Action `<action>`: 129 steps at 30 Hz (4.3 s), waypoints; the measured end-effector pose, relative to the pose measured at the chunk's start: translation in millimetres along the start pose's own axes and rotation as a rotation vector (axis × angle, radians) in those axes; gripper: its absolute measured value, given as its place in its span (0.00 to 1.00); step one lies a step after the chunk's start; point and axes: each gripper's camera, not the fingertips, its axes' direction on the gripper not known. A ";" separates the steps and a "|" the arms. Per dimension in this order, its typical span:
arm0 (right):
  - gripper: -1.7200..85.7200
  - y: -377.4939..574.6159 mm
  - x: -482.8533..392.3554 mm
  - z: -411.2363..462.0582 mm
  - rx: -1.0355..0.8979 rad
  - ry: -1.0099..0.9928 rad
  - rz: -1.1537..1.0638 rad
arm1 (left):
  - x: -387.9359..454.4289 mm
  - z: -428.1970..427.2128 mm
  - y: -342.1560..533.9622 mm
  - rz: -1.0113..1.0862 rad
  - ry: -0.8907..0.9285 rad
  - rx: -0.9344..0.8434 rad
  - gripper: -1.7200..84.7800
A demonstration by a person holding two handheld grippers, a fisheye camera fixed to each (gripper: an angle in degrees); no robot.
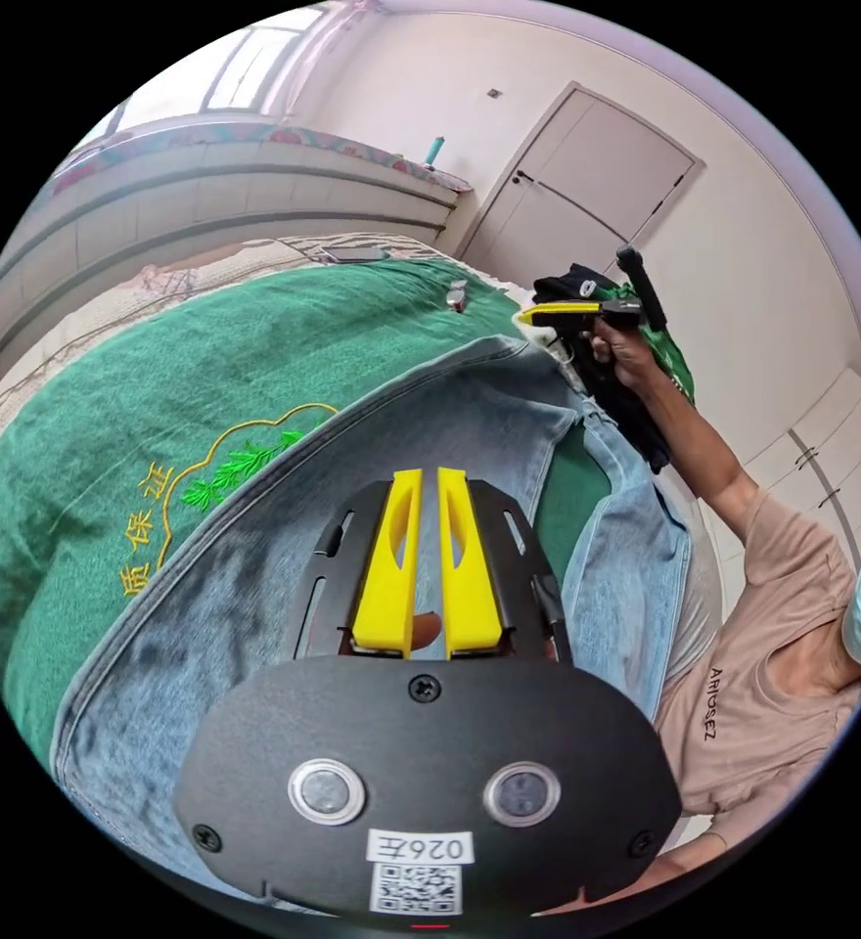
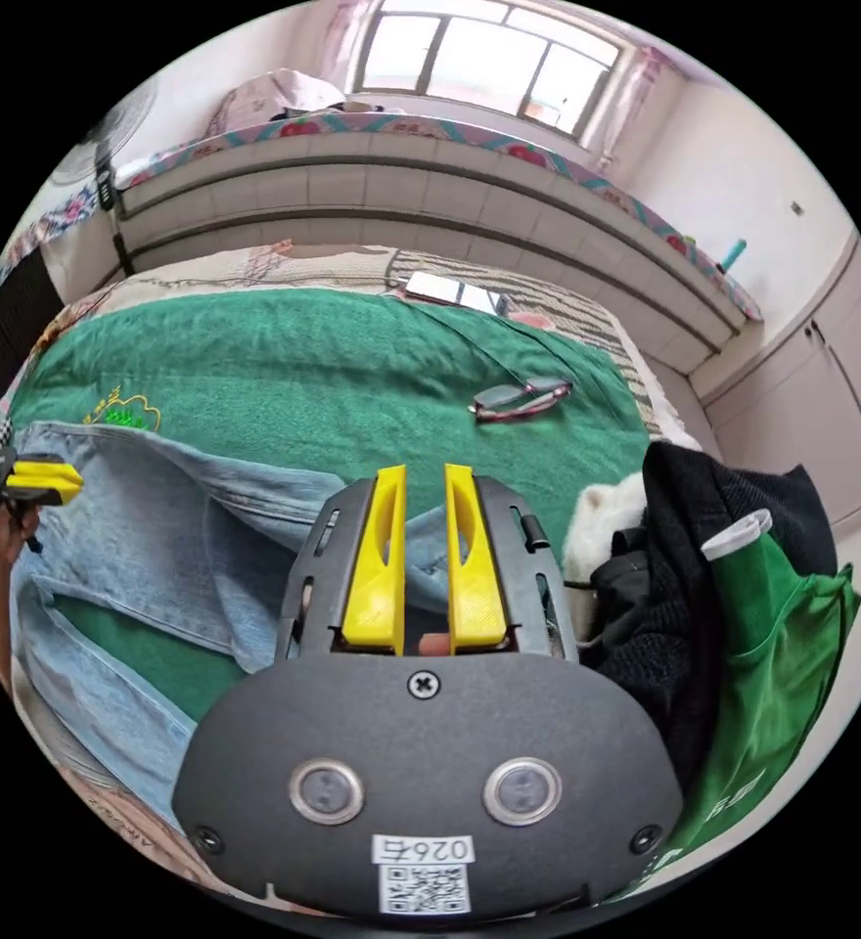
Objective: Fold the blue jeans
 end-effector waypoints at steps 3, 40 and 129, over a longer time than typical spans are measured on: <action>0.08 2.4 41.8 27.4 -0.092 -0.038 0.106 | 16.2 22.6 -28.6 0.070 0.015 -0.029 0.05; 0.01 72.3 -72.8 40.0 -0.172 0.171 -0.217 | -10.6 -163.9 238.1 -0.613 -0.346 0.013 0.01; 0.01 360.2 43.1 -71.0 0.799 -0.208 0.239 | 277.6 -47.5 238.2 0.036 -0.172 0.885 0.01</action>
